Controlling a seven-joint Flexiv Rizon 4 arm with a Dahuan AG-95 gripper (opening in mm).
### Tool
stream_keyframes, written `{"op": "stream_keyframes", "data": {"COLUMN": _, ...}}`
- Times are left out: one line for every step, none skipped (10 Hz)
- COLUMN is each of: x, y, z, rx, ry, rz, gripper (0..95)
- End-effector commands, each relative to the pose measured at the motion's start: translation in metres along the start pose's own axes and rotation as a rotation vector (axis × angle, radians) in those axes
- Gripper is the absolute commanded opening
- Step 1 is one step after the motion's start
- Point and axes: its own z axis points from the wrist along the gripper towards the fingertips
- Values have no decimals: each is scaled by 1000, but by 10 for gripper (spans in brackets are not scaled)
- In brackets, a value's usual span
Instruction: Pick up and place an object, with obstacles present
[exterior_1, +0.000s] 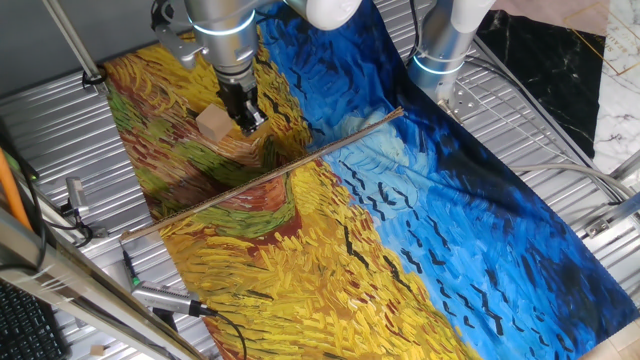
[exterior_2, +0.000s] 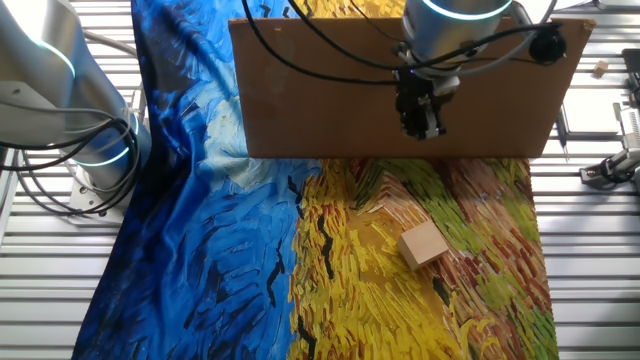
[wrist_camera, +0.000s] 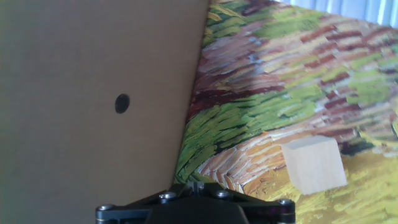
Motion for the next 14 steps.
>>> {"op": "stream_keyframes", "data": {"x": -1, "y": 0, "z": 0, "rx": -16, "ry": 11, "rz": -96, "gripper": 0}}
{"op": "stream_keyframes", "data": {"x": -1, "y": 0, "z": 0, "rx": -20, "ry": 16, "rz": -104, "gripper": 0}}
{"op": "stream_keyframes", "data": {"x": -1, "y": 0, "z": 0, "rx": -20, "ry": 20, "rz": -104, "gripper": 0}}
{"op": "stream_keyframes", "data": {"x": -1, "y": 0, "z": 0, "rx": -23, "ry": 22, "rz": -101, "gripper": 0}}
{"op": "stream_keyframes", "data": {"x": -1, "y": 0, "z": 0, "rx": -25, "ry": 24, "rz": -103, "gripper": 0}}
{"op": "stream_keyframes", "data": {"x": -1, "y": 0, "z": 0, "rx": -28, "ry": 26, "rz": -105, "gripper": 0}}
{"op": "stream_keyframes", "data": {"x": -1, "y": 0, "z": 0, "rx": -29, "ry": 28, "rz": -106, "gripper": 0}}
{"op": "stream_keyframes", "data": {"x": -1, "y": 0, "z": 0, "rx": -29, "ry": 28, "rz": -105, "gripper": 0}}
{"op": "stream_keyframes", "data": {"x": -1, "y": 0, "z": 0, "rx": -33, "ry": 27, "rz": -108, "gripper": 0}}
{"op": "stream_keyframes", "data": {"x": -1, "y": 0, "z": 0, "rx": -36, "ry": 24, "rz": -120, "gripper": 0}}
{"op": "stream_keyframes", "data": {"x": -1, "y": 0, "z": 0, "rx": -39, "ry": 23, "rz": -129, "gripper": 0}}
{"op": "stream_keyframes", "data": {"x": 0, "y": -4, "z": 3, "rx": -37, "ry": 23, "rz": -150, "gripper": 0}}
{"op": "stream_keyframes", "data": {"x": -1, "y": -13, "z": 7, "rx": -42, "ry": 22, "rz": -165, "gripper": 190}}
{"op": "stream_keyframes", "data": {"x": -2, "y": -28, "z": 14, "rx": -59, "ry": 31, "rz": -178, "gripper": 190}}
